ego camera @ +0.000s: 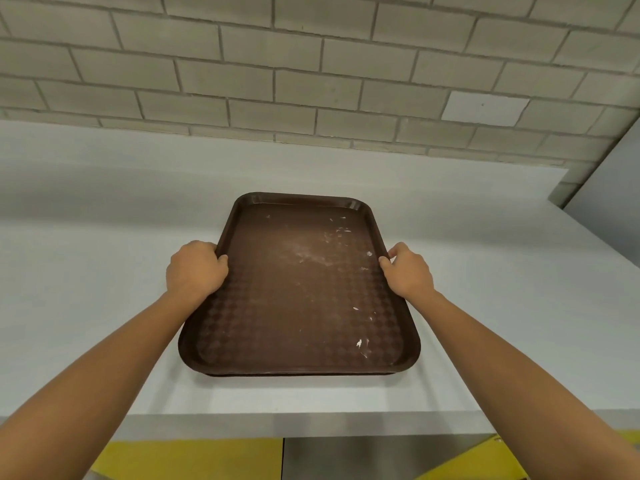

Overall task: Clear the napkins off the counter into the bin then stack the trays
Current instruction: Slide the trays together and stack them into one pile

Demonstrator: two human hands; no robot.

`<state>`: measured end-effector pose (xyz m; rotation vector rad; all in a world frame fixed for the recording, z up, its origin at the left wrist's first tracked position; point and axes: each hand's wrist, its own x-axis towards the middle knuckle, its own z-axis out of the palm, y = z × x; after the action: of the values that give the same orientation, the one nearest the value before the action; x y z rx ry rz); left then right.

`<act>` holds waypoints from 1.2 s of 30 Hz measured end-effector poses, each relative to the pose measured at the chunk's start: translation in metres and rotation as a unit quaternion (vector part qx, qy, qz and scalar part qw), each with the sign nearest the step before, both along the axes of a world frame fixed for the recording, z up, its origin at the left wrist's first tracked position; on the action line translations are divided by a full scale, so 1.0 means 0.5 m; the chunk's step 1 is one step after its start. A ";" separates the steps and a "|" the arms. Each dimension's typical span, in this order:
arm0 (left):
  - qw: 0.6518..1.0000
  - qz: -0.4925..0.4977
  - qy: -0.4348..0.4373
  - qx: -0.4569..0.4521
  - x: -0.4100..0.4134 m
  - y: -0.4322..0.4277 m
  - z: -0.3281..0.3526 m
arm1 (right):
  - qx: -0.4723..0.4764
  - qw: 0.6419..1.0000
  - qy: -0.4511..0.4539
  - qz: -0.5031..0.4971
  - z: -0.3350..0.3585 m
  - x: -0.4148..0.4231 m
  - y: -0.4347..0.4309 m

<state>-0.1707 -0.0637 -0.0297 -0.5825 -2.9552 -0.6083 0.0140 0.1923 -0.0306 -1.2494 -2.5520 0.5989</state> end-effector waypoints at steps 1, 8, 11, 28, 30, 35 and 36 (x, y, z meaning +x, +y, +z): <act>1.000 0.002 0.002 0.002 -0.002 0.001 -0.003 | 0.004 1.000 -0.002 0.001 0.000 -0.001 -0.001; 1.000 0.014 0.016 -0.012 -0.011 0.010 -0.011 | 0.024 1.000 -0.008 -0.005 -0.002 -0.014 -0.001; 1.000 0.017 0.021 -0.008 -0.007 0.011 -0.020 | 0.029 0.999 -0.003 -0.013 -0.006 -0.016 -0.004; 0.999 0.000 -0.024 0.026 -0.016 0.018 -0.039 | -0.023 0.999 0.013 -0.024 -0.027 -0.023 0.002; 0.999 -0.005 -0.034 0.019 -0.020 0.019 -0.038 | -0.046 0.999 -0.009 -0.020 -0.026 -0.027 0.007; 0.999 -0.012 -0.048 0.008 -0.021 0.022 -0.035 | -0.066 0.996 -0.053 -0.011 -0.033 -0.033 0.009; 0.999 -0.012 -0.049 0.009 -0.021 0.022 -0.034 | -0.064 0.997 -0.052 -0.011 -0.035 -0.033 0.009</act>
<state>-0.1810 -0.0528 -0.0468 -0.6030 -3.0337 -0.6843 -0.0027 0.1969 -0.0481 -1.3839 -2.6156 0.7197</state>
